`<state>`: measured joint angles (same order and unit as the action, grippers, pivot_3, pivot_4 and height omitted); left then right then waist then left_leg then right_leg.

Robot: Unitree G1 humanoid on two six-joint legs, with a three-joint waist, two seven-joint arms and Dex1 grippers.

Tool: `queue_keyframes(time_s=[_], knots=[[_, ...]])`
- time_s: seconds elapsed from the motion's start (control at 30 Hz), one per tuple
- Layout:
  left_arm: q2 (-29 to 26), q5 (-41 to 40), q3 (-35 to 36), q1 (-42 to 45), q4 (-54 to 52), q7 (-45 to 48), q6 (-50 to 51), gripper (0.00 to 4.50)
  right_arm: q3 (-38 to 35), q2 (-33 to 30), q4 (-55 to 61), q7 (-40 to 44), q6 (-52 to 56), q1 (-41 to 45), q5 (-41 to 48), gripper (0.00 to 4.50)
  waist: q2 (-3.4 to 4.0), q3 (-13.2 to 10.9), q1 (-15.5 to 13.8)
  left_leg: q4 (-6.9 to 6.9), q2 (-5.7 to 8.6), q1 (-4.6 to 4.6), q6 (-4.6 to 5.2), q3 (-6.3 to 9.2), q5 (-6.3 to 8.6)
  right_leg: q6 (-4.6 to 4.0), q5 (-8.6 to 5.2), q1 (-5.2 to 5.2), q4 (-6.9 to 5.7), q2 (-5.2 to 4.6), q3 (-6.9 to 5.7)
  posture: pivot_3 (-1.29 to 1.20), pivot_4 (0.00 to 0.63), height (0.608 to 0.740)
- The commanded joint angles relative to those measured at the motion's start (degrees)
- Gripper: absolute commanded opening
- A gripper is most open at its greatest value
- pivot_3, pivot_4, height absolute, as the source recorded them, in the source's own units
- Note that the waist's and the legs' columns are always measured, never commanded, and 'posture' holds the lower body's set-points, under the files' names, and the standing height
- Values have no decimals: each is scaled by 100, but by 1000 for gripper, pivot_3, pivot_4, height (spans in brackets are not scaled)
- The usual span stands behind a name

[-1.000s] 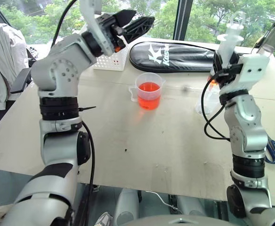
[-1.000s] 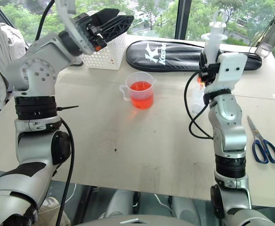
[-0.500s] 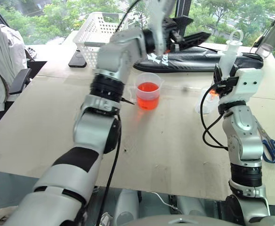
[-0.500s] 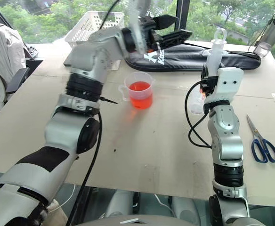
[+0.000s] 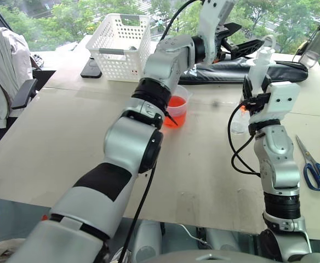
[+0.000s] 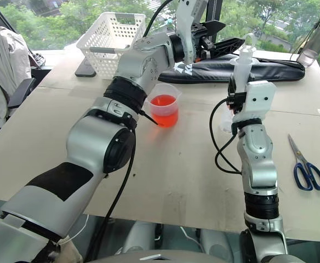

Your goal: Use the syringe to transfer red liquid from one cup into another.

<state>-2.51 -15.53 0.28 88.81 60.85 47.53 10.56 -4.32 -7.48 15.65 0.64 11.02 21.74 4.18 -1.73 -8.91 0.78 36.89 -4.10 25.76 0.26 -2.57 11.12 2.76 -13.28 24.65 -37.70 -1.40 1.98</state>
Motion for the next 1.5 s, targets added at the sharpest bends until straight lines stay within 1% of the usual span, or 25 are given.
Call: queue_keyframes(time_s=[0.03, 0.07, 0.1, 0.27, 0.3, 0.37, 0.4, 0.7, 0.93, 1.07, 1.23, 1.5], knots=[[108, 103, 112, 264, 52, -58, -243, 4500, 2, 7, 155, 8, -157, -14, -57, 1496, 0, 0, 1, 0, 0, 0, 0, 0, 0, 0, 0, 0, 0, 0, 0, 0, 150, 724], [132, 138, 113, 265, 85, -75, -288, 3942, 10, 7, 160, 12, -157, -30, -66, 1495, 0, 0, 1, 0, 0, 0, 0, 0, 0, 0, 0, 0, -1, 0, 0, 0, 150, 724], [164, 179, 109, 269, 122, -104, -358, 3718, 18, -4, 163, 24, -155, -48, -81, 1495, 0, 0, 1, 0, 0, -1, 0, 0, 0, 0, 0, 0, -1, 0, 0, 0, 150, 724], [332, 325, 84, 295, 258, -38, -583, 1364, 40, -16, 158, 76, -161, -101, -128, 1495, 0, 0, -2, 0, 0, 0, 0, 0, 0, 0, 0, 0, 0, 0, 0, 0, 150, 724], [365, 359, 68, 298, 279, -10, -637, 1001, 46, -17, 147, 85, -168, -107, -136, 1495, 0, 0, -2, 0, 0, 0, 0, 0, 0, 0, 0, 0, 0, 0, 0, 0, 150, 724], [407, 413, 65, 306, 310, 47, -707, 63, 59, -19, 121, 99, -185, -108, -156, 1495, 0, 0, -1, 0, 0, -1, 0, 0, 0, 0, 0, 0, -1, 0, 0, 0, 150, 724], [419, 451, 55, 307, 319, 88, -754, 0, 65, -18, 106, 105, -197, -107, -166, 1494, 1, 0, 0, 0, 0, -1, 0, 0, 0, 0, 0, 0, -2, 0, 0, 0, 150, 724], [512, 694, -105, 237, 72, 570, -1149, 0, 16, 51, -277, 77, -390, -9, -163, 1494, 1, 0, 2, 0, 0, -1, 0, 0, 0, 0, 0, 0, -2, 1, 0, 0, 150, 724], [543, 691, -129, 125, -233, 738, -1067, 0, -14, 76, -615, 79, -532, 176, -136, 1494, 2, 0, 3, 0, 0, -3, 0, 0, 0, 0, 0, 0, -4, 1, 1, 0, 150, 724], [594, 748, -282, -268, -468, 825, -855, 0, -64, 57, -500, 47, -475, 283, -115, 1494, 3, 0, 4, 0, 0, -2, 0, 0, 0, 0, 0, 0, -3, 1, 2, 0, 150, 724], [638, 835, -420, -657, -751, 809, -655, 0, -91, -29, -215, 47, -364, 155, -177, 1494, 3, 1, -2, 1, 0, -3, 0, 0, 0, 0, 0, 0, -7, 1, 2, 0, 150, 724], [668, 934, -567, -915, -934, 811, -448, 0, -149, -153, 100, 34, -200, 82, -230, 1494, 3, 1, -2, 3, 0, -4, 0, -1, 0, 0, 0, -1, -9, 1, 3, 0, 150, 724]])
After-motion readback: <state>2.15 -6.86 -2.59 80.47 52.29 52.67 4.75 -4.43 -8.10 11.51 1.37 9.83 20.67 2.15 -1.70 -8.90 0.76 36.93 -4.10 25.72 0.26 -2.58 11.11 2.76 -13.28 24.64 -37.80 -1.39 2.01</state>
